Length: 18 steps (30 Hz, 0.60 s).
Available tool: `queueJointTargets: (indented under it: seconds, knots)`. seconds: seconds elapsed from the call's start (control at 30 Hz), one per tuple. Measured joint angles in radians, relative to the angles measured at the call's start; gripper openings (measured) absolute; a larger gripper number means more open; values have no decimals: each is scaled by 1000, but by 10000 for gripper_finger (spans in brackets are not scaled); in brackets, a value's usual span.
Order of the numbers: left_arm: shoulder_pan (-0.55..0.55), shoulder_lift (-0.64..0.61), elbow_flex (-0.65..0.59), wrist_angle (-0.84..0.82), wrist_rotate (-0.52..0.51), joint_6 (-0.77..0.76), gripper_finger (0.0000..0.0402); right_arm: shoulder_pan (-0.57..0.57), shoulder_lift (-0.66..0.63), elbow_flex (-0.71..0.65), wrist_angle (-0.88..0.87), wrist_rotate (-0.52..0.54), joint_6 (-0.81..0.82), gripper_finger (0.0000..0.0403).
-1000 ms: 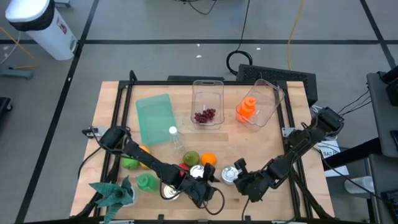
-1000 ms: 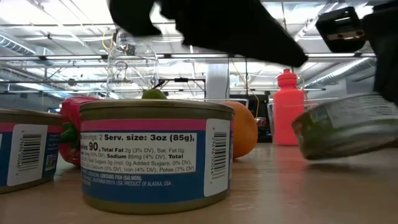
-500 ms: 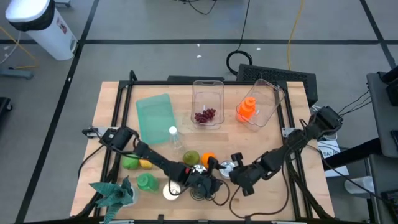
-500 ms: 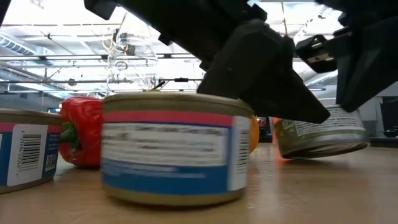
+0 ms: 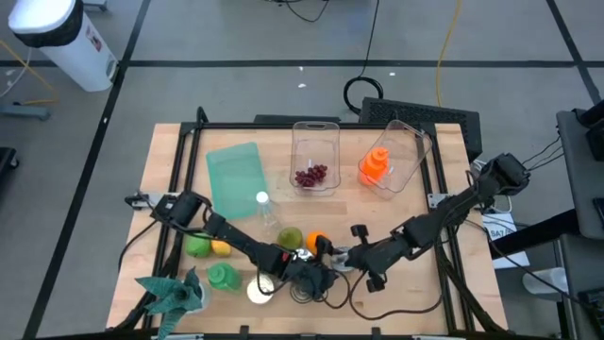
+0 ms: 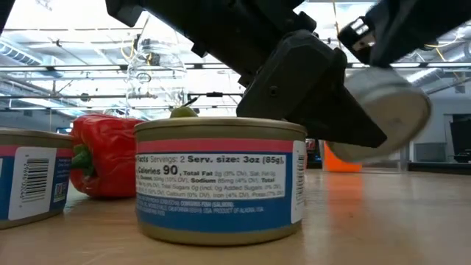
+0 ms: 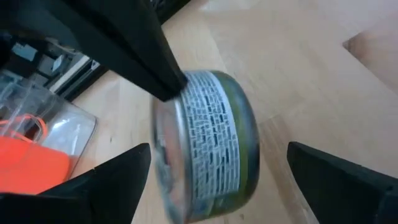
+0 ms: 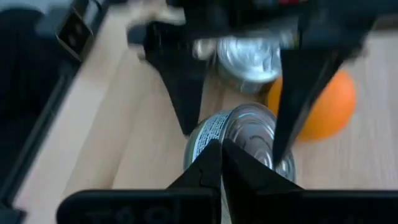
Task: Pick & Place Food Item
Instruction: Put the bottom green tuna can into the green bin
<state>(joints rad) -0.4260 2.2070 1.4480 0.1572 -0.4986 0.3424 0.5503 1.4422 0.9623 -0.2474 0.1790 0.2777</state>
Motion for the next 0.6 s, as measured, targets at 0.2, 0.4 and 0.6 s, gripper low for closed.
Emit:
queueJointTargets:
  seconds: [0.2, 0.4, 0.6]
  knots:
    - [43, 5, -3, 40, -8, -66, 374, 0, -1, 1, 53, 0, 0, 0]
    - [43, 6, -4, 75, -8, -65, 268, 1, 4, 2, 53, 4, -1, 0]
    - [6, 6, -4, 100, -21, 4, 127, 0, 2, 3, 56, -7, -5, 0]
